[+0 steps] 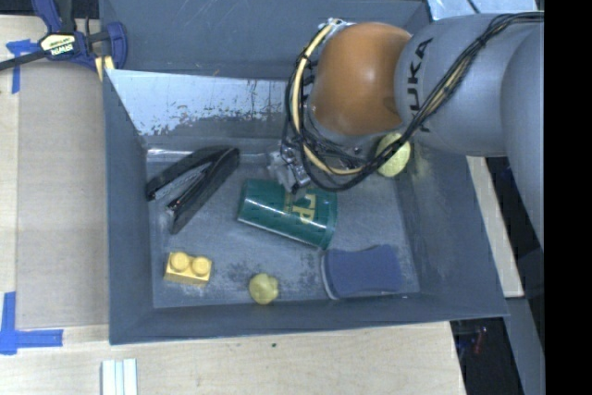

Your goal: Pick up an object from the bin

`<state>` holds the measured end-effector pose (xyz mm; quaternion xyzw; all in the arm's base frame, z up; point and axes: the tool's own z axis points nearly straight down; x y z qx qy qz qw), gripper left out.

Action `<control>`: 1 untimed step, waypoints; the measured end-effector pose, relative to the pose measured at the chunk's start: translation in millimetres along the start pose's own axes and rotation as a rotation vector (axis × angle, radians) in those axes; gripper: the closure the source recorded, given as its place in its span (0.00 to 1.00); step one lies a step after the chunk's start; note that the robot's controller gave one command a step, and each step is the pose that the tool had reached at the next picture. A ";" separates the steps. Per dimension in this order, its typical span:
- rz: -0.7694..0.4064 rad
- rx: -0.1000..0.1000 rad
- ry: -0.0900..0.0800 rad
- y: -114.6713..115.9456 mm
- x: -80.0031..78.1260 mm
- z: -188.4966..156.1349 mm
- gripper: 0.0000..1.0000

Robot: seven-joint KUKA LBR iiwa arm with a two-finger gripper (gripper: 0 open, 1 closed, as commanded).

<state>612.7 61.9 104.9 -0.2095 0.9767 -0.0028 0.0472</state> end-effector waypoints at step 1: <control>0.011 0.009 -0.005 2.2 -4.8 6.3 1.00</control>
Offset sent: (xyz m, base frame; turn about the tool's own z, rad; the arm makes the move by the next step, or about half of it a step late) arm -0.0284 -0.0160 0.0797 -0.4619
